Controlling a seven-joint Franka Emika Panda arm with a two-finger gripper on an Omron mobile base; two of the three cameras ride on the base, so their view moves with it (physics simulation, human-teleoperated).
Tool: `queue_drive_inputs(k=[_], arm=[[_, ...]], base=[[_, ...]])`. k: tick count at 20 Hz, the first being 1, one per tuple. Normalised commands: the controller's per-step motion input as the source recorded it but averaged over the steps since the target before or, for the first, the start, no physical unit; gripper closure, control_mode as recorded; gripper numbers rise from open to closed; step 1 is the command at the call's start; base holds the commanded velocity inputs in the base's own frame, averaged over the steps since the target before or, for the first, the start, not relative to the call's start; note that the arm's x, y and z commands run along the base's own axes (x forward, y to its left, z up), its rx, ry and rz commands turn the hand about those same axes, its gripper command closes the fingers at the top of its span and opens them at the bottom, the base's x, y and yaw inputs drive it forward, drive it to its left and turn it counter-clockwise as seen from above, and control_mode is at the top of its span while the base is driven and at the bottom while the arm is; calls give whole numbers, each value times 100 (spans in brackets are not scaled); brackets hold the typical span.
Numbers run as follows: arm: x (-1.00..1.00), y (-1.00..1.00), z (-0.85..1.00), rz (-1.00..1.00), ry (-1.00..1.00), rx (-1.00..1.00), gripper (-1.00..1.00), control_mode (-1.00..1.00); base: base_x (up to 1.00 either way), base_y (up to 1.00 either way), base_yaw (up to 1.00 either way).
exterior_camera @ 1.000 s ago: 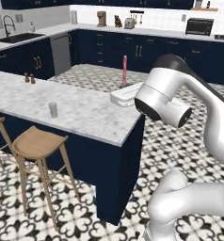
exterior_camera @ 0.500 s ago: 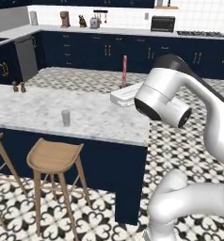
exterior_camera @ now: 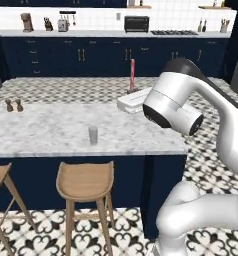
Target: Take a straw from the drawer in front and place it inside the glass cup on the dining counter.
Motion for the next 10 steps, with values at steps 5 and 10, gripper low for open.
queue_drive_inputs(k=[5, 10], arm=[[0, 0, 0, 0, 0, 0, 100, 100], [0, 0, 0, 0, 0, 0, 100, 100]], base=[[2, 97, -44], [15, 55, -46]])
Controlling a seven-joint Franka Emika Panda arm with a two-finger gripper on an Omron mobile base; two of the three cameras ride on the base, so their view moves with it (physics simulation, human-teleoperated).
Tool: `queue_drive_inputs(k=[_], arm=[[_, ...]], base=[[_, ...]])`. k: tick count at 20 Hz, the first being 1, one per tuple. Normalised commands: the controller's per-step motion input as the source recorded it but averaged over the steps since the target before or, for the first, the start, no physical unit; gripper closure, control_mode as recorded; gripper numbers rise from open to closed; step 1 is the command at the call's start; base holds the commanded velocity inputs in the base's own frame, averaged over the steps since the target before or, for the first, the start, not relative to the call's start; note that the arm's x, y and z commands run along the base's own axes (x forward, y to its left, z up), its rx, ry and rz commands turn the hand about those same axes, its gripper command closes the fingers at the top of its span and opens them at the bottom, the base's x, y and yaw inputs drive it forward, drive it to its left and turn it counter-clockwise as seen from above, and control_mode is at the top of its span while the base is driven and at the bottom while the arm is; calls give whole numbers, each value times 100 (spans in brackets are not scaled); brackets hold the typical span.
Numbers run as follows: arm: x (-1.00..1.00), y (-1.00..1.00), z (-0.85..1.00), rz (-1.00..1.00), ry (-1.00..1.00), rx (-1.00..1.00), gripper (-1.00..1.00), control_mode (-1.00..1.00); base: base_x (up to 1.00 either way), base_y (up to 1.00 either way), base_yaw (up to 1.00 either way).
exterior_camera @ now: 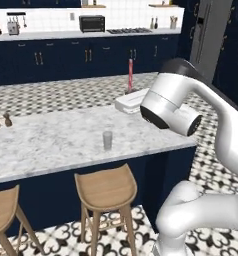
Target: Take a straw from the drawer in front and place it inside the glass cup on the dining counter.
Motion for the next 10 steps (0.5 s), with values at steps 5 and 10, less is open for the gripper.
queue_drive_inputs(k=[5, 10], arm=[[0, 0, 0, 0, 0, 0, 100, 100], [0, 0, 0, 0, 0, 0, 100, 100]], base=[[74, 54, -38], [86, 60, -13]])
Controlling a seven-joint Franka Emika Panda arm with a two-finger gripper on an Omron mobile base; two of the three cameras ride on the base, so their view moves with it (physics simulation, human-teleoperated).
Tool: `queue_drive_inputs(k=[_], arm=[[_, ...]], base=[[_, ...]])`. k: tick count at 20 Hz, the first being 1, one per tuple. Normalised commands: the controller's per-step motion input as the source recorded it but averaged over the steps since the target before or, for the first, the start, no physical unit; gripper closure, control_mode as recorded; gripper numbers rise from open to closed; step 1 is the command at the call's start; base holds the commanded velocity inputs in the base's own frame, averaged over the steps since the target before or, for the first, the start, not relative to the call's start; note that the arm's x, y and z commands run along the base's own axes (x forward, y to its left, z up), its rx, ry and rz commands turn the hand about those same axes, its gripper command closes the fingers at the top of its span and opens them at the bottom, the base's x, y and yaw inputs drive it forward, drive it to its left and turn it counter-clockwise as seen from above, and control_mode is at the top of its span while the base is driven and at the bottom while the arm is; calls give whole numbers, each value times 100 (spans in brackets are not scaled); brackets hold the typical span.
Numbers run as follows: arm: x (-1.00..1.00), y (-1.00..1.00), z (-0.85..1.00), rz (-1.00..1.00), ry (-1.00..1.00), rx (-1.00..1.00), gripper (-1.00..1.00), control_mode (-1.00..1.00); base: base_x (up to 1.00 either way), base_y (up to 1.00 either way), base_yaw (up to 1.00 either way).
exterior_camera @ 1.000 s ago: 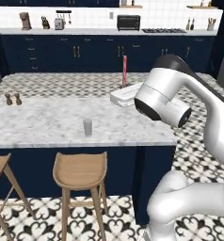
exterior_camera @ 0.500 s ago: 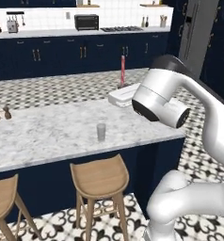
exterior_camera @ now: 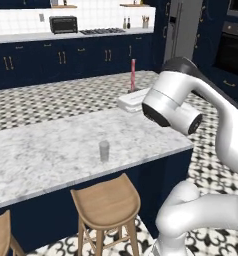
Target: Take a straw from the drawer in front and place it inside the glass cup on the dining counter.
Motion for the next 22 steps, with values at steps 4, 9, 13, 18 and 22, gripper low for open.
queue_drive_inputs(k=[4, 9, 13, 18, 22], arm=[[25, -7, 0, 5, 2, 3, 100, -100], [47, -32, -21, 55, -2, 8, 100, -100], [76, -20, -47, 81, 0, 3, 100, -100], [97, -34, -55, 60, 3, 0, 100, -100], [100, -42, -27, 38, 1, 0, 100, -100]], base=[[16, 9, -2], [0, 0, 0], [0, 0, 0], [0, 0, 0], [0, 0, 0]])
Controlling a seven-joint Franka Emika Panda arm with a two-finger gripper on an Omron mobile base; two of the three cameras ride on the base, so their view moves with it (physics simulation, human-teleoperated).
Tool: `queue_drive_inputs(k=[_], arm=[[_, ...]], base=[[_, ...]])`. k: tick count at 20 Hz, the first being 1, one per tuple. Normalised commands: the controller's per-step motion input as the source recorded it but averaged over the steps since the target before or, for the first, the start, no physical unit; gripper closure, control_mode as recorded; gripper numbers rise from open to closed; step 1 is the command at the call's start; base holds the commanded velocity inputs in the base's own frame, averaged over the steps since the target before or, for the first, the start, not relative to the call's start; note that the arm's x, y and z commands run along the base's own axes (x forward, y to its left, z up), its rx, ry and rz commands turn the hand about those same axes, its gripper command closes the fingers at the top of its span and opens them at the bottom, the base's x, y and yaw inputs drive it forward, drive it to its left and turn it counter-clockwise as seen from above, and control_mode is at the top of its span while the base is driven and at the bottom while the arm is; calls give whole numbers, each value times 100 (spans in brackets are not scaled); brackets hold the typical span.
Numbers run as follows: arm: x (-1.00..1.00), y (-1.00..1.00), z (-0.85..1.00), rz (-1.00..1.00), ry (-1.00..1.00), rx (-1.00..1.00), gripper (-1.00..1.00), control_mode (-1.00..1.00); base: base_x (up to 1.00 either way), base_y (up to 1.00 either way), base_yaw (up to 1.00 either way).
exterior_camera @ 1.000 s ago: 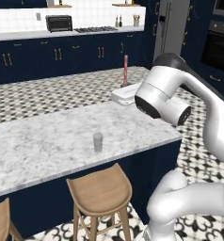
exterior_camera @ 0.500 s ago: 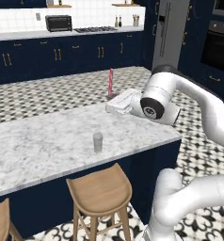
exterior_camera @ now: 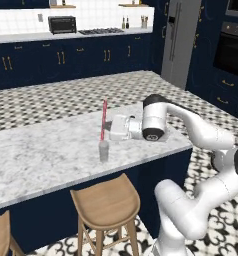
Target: Take a straw from the drawer in front and place it inside the glass cup on the dining counter.
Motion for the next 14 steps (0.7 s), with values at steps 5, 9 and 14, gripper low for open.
queue_drive_inputs(k=[5, 9, 14], arm=[[97, -69, -8, 25, -9, 0, 100, -100], [75, -67, 5, 2, -37, -10, 100, -100], [98, -40, 0, 13, -11, -7, 100, -100]], base=[[0, 0, 0], [0, 0, 0], [0, 0, 0]])
